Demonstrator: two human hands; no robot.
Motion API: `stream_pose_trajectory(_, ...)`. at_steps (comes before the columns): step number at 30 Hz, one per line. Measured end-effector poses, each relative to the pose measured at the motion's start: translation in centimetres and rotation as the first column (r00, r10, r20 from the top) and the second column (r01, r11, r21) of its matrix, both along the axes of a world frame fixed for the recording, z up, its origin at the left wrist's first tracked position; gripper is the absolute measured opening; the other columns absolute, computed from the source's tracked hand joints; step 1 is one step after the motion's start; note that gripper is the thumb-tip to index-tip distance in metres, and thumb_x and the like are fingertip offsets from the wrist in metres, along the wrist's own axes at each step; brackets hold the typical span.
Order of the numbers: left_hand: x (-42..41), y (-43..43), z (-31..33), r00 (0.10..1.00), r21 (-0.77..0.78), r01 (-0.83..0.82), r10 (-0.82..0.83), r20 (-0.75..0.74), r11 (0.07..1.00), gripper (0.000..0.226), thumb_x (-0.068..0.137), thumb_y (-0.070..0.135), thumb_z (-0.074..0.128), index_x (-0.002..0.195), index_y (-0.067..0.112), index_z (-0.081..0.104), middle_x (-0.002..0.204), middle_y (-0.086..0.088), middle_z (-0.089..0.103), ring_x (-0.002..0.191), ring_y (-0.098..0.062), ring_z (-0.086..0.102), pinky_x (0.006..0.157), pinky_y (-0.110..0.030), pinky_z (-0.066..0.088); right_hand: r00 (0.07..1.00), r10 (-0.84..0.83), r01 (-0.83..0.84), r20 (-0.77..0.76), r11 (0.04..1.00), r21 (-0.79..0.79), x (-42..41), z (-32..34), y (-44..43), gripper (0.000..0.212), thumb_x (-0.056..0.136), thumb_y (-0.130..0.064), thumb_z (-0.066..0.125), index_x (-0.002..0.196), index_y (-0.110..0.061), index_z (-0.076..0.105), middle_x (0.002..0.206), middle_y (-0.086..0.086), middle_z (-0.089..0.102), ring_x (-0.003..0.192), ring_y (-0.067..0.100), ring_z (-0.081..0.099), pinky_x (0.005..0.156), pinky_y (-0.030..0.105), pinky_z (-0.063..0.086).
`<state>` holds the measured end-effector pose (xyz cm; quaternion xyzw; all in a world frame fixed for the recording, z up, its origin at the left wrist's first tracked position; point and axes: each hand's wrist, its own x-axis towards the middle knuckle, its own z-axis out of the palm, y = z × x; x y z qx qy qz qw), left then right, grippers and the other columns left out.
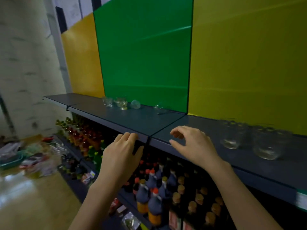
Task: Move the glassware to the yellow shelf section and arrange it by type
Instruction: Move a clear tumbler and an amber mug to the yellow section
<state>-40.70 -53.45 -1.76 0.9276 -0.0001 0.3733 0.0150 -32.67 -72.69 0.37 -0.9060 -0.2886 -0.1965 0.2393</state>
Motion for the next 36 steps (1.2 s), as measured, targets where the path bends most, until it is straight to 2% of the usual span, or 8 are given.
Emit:
stream_pose_trajectory(6, 1.6, 7.9, -0.6, 0.999, -0.023, -0.016, 0.015, -0.032, 1.000, 0.025, 0.078, 0.028, 0.069, 0.096, 0.012, 0.062, 0.085, -0.003, 0.067, 0.080, -0.025, 0.065, 0.049, -0.032, 0.050, 0.998, 0.026, -0.026, -0.057, 1.000, -0.003, 3.4, -0.1, 8.8, 0.028, 0.087, -0.042, 0.053, 0.111, -0.030, 0.057, 0.110, -0.012, 0.063, 0.102, 0.011, 0.058, 0.083, 0.032, 0.049)
stream_pose_trajectory(11, 4.6, 13.4, -1.7, 1.000, -0.127, -0.013, 0.011, -0.014, 0.992, 0.029, 0.084, 0.034, 0.059, 0.105, 0.014, 0.058, 0.097, -0.001, 0.064, 0.092, -0.022, 0.060, 0.060, -0.034, 0.050, 0.996, 0.034, -0.036, -0.088, 0.999, -0.024, 7.1, -0.4, 14.7, 0.029, 0.087, -0.041, 0.054, 0.112, -0.028, 0.057, 0.111, -0.011, 0.062, 0.103, 0.012, 0.058, 0.085, 0.034, 0.049)
stream_pose_trajectory(16, 9.5, 19.3, -2.6, 1.000, -0.196, 0.021, -0.020, 0.006, 0.980, 0.030, 0.086, 0.033, 0.056, 0.109, 0.014, 0.056, 0.100, -0.001, 0.061, 0.094, -0.020, 0.055, 0.062, -0.026, 0.039, 0.995, 0.007, -0.013, -0.100, 0.998, -0.057, 12.2, -0.7, 20.5, 0.029, 0.086, -0.039, 0.054, 0.113, -0.028, 0.057, 0.110, -0.010, 0.063, 0.103, 0.014, 0.058, 0.083, 0.033, 0.046)
stream_pose_trajectory(20, 14.9, 24.0, -2.4, 0.999, -0.228, 0.047, -0.048, 0.001, 0.973, 0.031, 0.086, 0.035, 0.054, 0.110, 0.015, 0.054, 0.107, 0.000, 0.060, 0.099, -0.019, 0.054, 0.068, -0.025, 0.040, 0.996, -0.022, 0.014, -0.082, 0.995, -0.098, 16.7, -0.8, 24.7, 0.029, 0.087, -0.039, 0.053, 0.113, -0.027, 0.057, 0.110, -0.010, 0.063, 0.101, 0.014, 0.058, 0.079, 0.031, 0.044)
stream_pose_trajectory(25, 21.9, 28.9, -1.8, 0.994, -0.294, 0.102, -0.109, -0.006, 0.950, 0.033, 0.086, 0.039, 0.052, 0.111, 0.017, 0.052, 0.111, 0.003, 0.059, 0.104, -0.017, 0.054, 0.079, -0.032, 0.046, 0.995, -0.075, 0.067, -0.067, 0.992, -0.105, 21.6, 0.0, 28.9, 0.029, 0.087, -0.039, 0.054, 0.113, -0.026, 0.056, 0.109, -0.009, 0.063, 0.101, 0.014, 0.058, 0.080, 0.031, 0.045)
stream_pose_trajectory(31, 28.9, 33.5, -1.9, 0.988, -0.356, 0.139, -0.152, -0.009, 0.924, 0.032, 0.084, 0.041, 0.054, 0.108, 0.019, 0.052, 0.106, 0.004, 0.059, 0.098, -0.018, 0.056, 0.076, -0.036, 0.049, 0.986, -0.146, 0.138, -0.076, 0.986, -0.095, 26.6, 0.9, 32.4, 0.028, 0.085, -0.039, 0.057, 0.110, -0.026, 0.059, 0.104, -0.008, 0.064, 0.099, 0.015, 0.059, 0.085, 0.037, 0.050)
stream_pose_trajectory(36, 33.6, 37.7, -1.7, 0.984, -0.406, 0.175, -0.175, 0.038, 0.897, 0.031, 0.084, 0.039, 0.056, 0.107, 0.018, 0.053, 0.106, 0.002, 0.061, 0.097, -0.019, 0.057, 0.078, -0.037, 0.049, 0.975, -0.187, 0.185, -0.120, 0.982, -0.027, 30.4, 1.3, 35.4, 0.031, 0.082, -0.037, 0.061, 0.109, -0.023, 0.060, 0.096, -0.009, 0.063, 0.094, 0.017, 0.061, 0.087, 0.041, 0.051)
